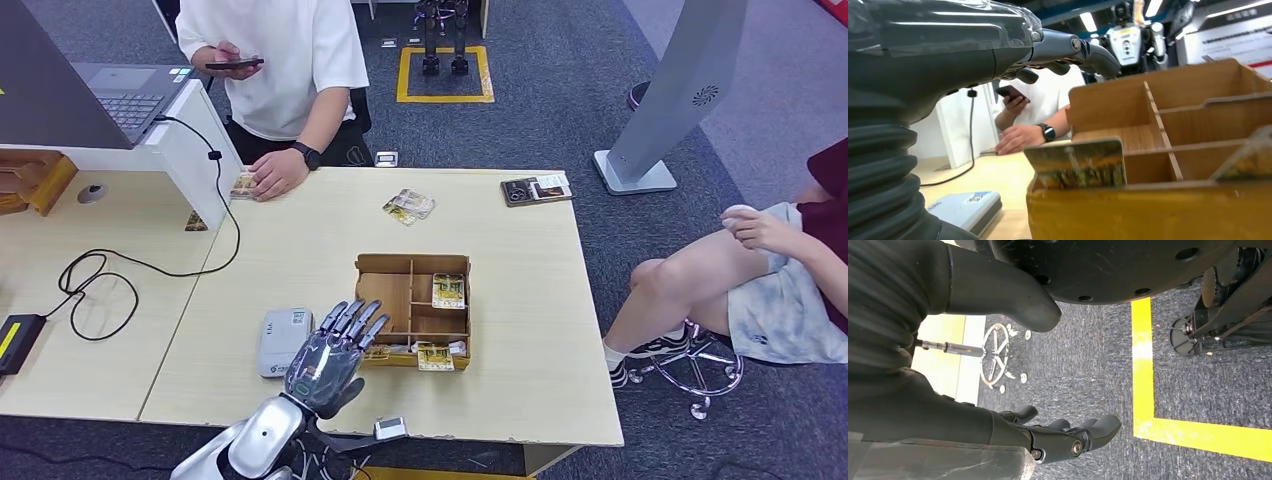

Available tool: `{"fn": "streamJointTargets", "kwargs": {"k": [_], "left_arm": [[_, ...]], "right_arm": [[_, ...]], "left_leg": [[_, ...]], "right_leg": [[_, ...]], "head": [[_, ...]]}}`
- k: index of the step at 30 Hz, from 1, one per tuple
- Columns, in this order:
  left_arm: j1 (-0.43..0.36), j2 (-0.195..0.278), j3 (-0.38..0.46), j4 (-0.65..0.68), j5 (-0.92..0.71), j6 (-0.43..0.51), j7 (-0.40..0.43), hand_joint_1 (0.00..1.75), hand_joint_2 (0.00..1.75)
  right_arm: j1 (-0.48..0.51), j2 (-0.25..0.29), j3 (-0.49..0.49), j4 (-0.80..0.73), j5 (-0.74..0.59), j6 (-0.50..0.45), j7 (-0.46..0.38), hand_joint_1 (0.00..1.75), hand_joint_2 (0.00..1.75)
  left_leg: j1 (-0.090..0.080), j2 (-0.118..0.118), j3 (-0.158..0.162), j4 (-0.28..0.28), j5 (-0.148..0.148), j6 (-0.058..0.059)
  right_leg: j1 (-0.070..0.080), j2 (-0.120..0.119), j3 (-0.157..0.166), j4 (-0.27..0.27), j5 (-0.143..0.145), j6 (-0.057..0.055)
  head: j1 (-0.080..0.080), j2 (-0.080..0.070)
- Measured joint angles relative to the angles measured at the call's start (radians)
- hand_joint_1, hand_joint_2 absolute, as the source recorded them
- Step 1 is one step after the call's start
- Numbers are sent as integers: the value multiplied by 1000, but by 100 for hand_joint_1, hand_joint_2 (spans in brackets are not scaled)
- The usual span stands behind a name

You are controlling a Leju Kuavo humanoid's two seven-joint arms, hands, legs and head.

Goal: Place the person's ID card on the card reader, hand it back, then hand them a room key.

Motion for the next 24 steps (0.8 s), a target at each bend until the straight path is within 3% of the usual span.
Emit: {"fn": "streamJointTargets", "kwargs": {"k": [19, 20, 23, 24], "left_arm": [[-33, -38, -49, 76, -7, -32, 23, 3, 175], [-34, -40, -49, 78, -4, -33, 27, 18, 175], [-33, -48, -49, 84, 13, -32, 44, 137, 175], [-32, -51, -49, 85, 19, -29, 50, 165, 175]], "right_arm": [[-7, -6, 22, -2, 1, 2, 4, 0, 175], [-7, -6, 23, -2, 1, 1, 4, 0, 175], [-8, -7, 23, -2, 0, -1, 4, 0, 175], [-8, -7, 23, -2, 0, -2, 4, 0, 175]], "left_leg": [[0, 0, 0, 0, 0, 0], [0, 0, 0, 0, 0, 0], [0, 0, 0, 0, 0, 0], [0, 0, 0, 0, 0, 0]], "right_leg": [[0, 0, 0, 0, 0, 0], [0, 0, 0, 0, 0, 0], [0, 0, 0, 0, 0, 0], [0, 0, 0, 0, 0, 0]], "head": [[0, 0], [0, 0], [0, 0], [0, 0]]}}
